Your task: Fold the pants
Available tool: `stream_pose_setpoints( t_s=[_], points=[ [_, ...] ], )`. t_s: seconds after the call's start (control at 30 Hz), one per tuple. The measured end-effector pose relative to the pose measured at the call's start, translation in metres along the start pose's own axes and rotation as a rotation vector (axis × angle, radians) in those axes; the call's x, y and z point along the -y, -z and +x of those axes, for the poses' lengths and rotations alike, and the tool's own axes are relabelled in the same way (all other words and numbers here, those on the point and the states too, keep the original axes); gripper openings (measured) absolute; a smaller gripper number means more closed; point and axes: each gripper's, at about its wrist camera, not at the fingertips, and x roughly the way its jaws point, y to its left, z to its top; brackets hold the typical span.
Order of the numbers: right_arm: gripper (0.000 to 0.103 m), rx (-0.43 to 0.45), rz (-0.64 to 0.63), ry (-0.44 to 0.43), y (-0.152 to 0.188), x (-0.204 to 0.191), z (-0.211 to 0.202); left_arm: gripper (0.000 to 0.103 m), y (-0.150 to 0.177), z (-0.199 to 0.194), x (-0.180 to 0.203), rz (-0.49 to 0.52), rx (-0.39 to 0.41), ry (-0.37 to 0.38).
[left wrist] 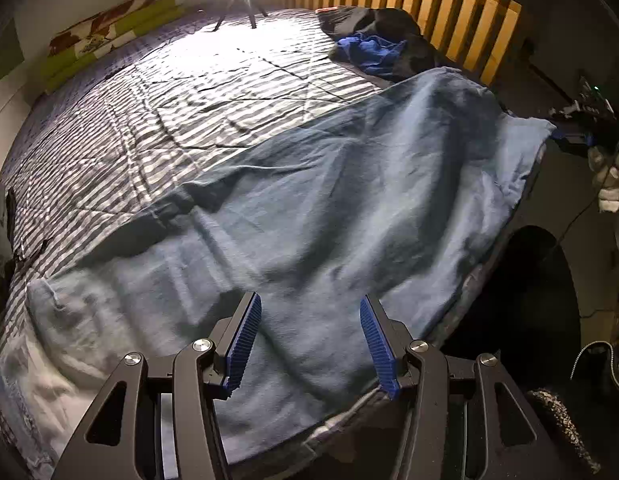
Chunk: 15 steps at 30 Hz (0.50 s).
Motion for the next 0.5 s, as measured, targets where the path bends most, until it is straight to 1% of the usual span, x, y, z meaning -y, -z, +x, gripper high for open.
stream_pose_setpoints(
  t_s=[0.1,0.17,0.23,0.3,0.37,0.4,0.47,0.5],
  points=[
    [0.044,-0.021,0.012,-0.01,-0.001,0.004,0.007,0.055,0.002,0.0,0.004,0.006,-0.006,0.001],
    [0.044,-0.033,0.032,-0.021,0.0,0.007,0.011,0.055,0.002,0.0,0.004,-0.011,-0.008,0.01],
    [0.044,-0.035,0.04,-0.021,0.0,0.007,0.013,0.055,-0.004,-0.002,0.011,-0.015,0.0,0.045],
    [0.044,-0.018,0.041,-0.011,-0.002,0.005,0.012,0.056,-0.014,-0.001,0.028,0.031,0.01,0.061],
    [0.044,0.01,0.041,-0.029,-0.003,0.004,0.003,0.056,-0.024,0.004,0.046,0.067,0.014,0.093],
    [0.044,0.014,0.039,-0.024,-0.004,0.005,0.001,0.056,-0.032,0.008,0.06,0.091,0.016,0.126],
    [0.044,0.009,0.036,-0.014,-0.006,0.005,0.0,0.058,-0.048,0.02,0.089,0.146,0.022,0.168],
    [0.044,-0.001,0.033,-0.007,-0.008,0.005,0.002,0.059,-0.058,0.028,0.11,0.184,0.028,0.185]
  ],
)
